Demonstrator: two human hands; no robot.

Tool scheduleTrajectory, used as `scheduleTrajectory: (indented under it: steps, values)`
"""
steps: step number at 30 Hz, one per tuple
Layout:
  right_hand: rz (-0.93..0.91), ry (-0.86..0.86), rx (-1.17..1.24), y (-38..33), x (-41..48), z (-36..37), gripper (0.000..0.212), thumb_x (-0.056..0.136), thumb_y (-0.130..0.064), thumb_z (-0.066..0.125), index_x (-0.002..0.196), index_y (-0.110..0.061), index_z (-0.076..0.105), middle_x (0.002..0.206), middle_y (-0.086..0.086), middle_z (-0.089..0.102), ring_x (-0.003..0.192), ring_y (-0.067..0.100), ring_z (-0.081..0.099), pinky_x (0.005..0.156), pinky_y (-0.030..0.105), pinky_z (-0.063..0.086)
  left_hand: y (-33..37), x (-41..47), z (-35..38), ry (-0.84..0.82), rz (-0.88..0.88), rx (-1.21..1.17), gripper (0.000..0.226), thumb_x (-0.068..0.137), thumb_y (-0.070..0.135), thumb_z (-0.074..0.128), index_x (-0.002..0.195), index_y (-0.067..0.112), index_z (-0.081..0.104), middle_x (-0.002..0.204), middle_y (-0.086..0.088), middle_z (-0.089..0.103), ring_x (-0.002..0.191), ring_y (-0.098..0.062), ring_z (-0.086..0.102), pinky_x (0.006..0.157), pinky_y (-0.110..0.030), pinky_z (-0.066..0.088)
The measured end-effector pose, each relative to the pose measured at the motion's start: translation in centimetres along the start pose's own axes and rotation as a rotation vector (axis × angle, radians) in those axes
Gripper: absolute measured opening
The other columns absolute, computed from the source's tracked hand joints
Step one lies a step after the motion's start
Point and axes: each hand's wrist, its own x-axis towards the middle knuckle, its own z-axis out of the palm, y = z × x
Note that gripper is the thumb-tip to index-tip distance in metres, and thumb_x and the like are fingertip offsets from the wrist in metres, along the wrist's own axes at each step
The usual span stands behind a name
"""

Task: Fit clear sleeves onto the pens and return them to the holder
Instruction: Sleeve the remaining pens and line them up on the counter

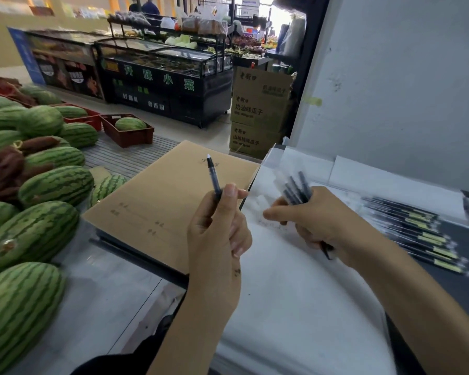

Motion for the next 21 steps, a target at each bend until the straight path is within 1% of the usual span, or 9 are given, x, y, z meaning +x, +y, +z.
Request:
scheduleTrajectory:
  steps: [2, 3, 4, 6, 8, 12, 15, 18, 21]
  values:
    - [-0.018, -0.032, 0.157, 0.0, -0.6, -1.2, 0.028, 0.067, -0.037, 0.091, 0.082, -0.016, 0.079, 0.082, 0.038, 0.064, 0.045, 0.017, 0.029, 0.043, 0.026, 0.027, 0.1, 0.0, 0.0, -0.019, -0.010, 0.011, 0.032, 0.090, 0.047, 0.069, 0.092, 0.016, 0.075, 0.061, -0.001, 0.027, 0.047, -0.010, 0.021, 0.046, -0.031, 0.016]
    - [-0.033, -0.046, 0.216, 0.0, -0.9, -1.7, 0.024, 0.068, -0.033, 0.091, 0.081, -0.017, 0.080, 0.096, 0.038, 0.068, 0.044, 0.015, 0.029, 0.042, 0.025, 0.026, 0.2, 0.1, 0.0, -0.030, -0.019, 0.009, 0.037, 0.089, 0.051, 0.067, 0.094, 0.016, 0.076, 0.062, -0.002, 0.027, 0.046, -0.011, 0.021, 0.045, -0.031, 0.017]
    - [-0.057, -0.060, 0.265, 0.0, -1.2, -2.2, 0.022, 0.069, -0.029, 0.092, 0.080, -0.016, 0.079, 0.100, 0.033, 0.072, 0.041, 0.013, 0.029, 0.040, 0.023, 0.027, 0.2, 0.1, 0.0, -0.041, -0.032, 0.002, 0.042, 0.090, 0.054, 0.064, 0.097, 0.015, 0.076, 0.062, -0.002, 0.027, 0.046, -0.010, 0.021, 0.045, -0.030, 0.017]
    - [-0.106, -0.079, 0.349, 0.0, -1.4, -2.9, 0.026, 0.072, -0.027, 0.090, 0.085, -0.012, 0.073, 0.102, 0.020, 0.078, 0.034, 0.010, 0.029, 0.036, 0.020, 0.030, 0.1, 0.1, 0.1, -0.053, -0.053, -0.005, 0.045, 0.095, 0.056, 0.059, 0.097, 0.015, 0.077, 0.061, -0.001, 0.029, 0.044, -0.009, 0.022, 0.044, -0.028, 0.018]
    - [-0.127, -0.074, 0.402, -0.2, -1.6, -3.3, 0.031, 0.074, -0.028, 0.087, 0.092, -0.011, 0.069, 0.102, 0.017, 0.079, 0.032, 0.008, 0.028, 0.035, 0.019, 0.031, 0.0, 0.1, 0.1, -0.053, -0.054, 0.038, 0.043, 0.101, 0.052, 0.056, 0.097, 0.014, 0.077, 0.061, -0.001, 0.029, 0.045, -0.010, 0.022, 0.045, -0.029, 0.017]
    - [-0.164, -0.057, 0.452, -0.5, -2.0, -3.4, 0.013, 0.076, -0.033, 0.085, 0.082, -0.023, 0.079, 0.096, 0.011, 0.079, 0.033, 0.008, 0.028, 0.035, 0.019, 0.030, -0.1, -0.2, 0.4, -0.065, -0.038, 0.142, 0.042, 0.093, 0.050, 0.057, 0.103, 0.016, 0.080, 0.068, -0.007, 0.030, 0.049, -0.013, 0.020, 0.049, -0.033, 0.016]
    - [-0.172, -0.030, 0.542, -0.5, -2.1, -3.6, 0.024, 0.071, -0.032, 0.086, 0.088, -0.017, 0.081, 0.086, 0.005, 0.071, 0.035, 0.008, 0.027, 0.035, 0.019, 0.029, -0.2, -0.3, 0.5, -0.092, -0.048, 0.192, 0.036, 0.097, 0.049, 0.062, 0.107, 0.020, 0.081, 0.074, -0.010, 0.034, 0.051, -0.013, 0.021, 0.053, -0.036, 0.015]
    - [-0.178, -0.040, 0.639, -0.6, -2.1, -3.9, 0.024, 0.073, -0.026, 0.083, 0.093, -0.012, 0.081, 0.084, 0.004, 0.063, 0.036, 0.006, 0.025, 0.034, 0.018, 0.026, -0.2, -0.4, 0.7, -0.133, -0.014, 0.279, 0.030, 0.096, 0.042, 0.058, 0.101, 0.025, 0.083, 0.079, -0.021, 0.034, 0.052, -0.013, 0.020, 0.053, -0.036, 0.016]
    - [-0.190, -0.085, 0.715, -0.8, -2.2, -4.2, 0.020, 0.077, -0.024, 0.081, 0.094, -0.014, 0.079, 0.080, -0.001, 0.064, 0.035, 0.003, 0.025, 0.034, 0.017, 0.026, -0.3, -0.4, 0.9, -0.156, 0.006, 0.326, 0.028, 0.097, 0.039, 0.058, 0.084, 0.028, 0.080, 0.088, -0.037, 0.047, 0.051, -0.013, 0.021, 0.051, -0.036, 0.017]
